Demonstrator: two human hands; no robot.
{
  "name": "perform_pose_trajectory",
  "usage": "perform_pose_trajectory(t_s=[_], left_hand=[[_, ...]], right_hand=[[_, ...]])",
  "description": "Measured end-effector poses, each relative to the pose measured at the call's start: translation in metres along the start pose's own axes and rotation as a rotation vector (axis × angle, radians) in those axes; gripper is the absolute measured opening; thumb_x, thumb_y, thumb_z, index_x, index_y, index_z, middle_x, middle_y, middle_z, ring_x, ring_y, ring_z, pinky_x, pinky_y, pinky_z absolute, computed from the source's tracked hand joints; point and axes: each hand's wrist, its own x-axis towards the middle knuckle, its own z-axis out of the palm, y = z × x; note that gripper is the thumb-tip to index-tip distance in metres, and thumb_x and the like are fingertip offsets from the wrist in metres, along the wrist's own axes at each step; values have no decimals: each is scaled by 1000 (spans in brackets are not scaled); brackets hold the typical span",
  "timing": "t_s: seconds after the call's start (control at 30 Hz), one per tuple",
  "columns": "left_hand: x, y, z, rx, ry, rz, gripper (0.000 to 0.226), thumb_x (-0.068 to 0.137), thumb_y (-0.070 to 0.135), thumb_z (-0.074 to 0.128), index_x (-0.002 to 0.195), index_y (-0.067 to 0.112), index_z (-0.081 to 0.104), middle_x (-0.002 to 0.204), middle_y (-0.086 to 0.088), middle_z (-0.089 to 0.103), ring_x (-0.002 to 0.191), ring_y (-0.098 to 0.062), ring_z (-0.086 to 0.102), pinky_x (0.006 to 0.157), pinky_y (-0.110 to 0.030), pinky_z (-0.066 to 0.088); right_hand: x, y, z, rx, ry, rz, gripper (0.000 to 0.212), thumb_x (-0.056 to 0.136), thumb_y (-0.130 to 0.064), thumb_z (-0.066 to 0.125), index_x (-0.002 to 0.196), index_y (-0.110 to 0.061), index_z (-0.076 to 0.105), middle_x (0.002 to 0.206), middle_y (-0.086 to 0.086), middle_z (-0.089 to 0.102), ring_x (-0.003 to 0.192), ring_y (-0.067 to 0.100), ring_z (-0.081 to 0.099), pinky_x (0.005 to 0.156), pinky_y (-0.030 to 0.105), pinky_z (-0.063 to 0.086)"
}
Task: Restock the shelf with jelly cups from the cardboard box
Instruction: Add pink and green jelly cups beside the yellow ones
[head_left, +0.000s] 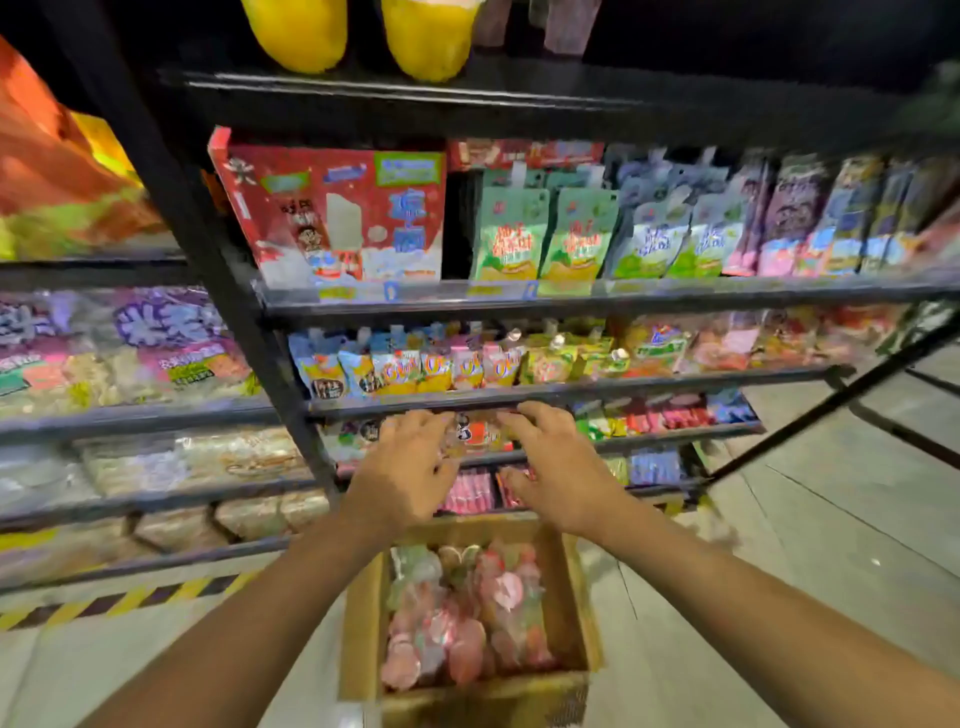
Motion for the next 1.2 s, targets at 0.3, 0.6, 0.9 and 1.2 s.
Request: perform_pose_trajectory(t_s=[0.3, 0.6, 0.9, 1.2], left_hand=[[-9, -63, 216, -85, -227, -160, 61, 93, 33, 57, 149, 19, 36, 142, -11, 44, 132, -35, 37, 108, -46, 36], [1, -136, 472, -156, -343, -313, 67, 88, 45, 52, 148, 19, 39, 141, -13, 46, 133, -36, 40, 107, -44, 38], [60, -201, 684, -163, -362, -233, 71, 78, 36, 68, 140, 22, 37, 137, -7, 40, 128, -33, 41, 101, -40, 40], [83, -242, 743, -164, -348, -50, 98, 71, 32, 78, 152, 29, 22, 147, -1, 31, 129, -29, 44, 102, -47, 46]], right_hand=[[-5, 92, 214, 126, -157, 210, 68, 82, -41, 55, 146, -24, 40, 143, 9, 40, 131, 34, 37, 102, 54, 42], [-6, 202, 456, 186, -318, 299, 73, 90, -30, 67, 153, -20, 31, 149, 10, 37, 136, 35, 32, 107, 38, 31], [25, 294, 650, 273, -370, 416, 81, 81, -35, 76, 150, -26, 36, 140, 13, 43, 130, 36, 41, 105, 46, 43], [109, 319, 722, 601, -211, 623, 32, 103, -33, 46, 121, -11, 60, 116, 5, 63, 95, 21, 56, 73, 27, 37]])
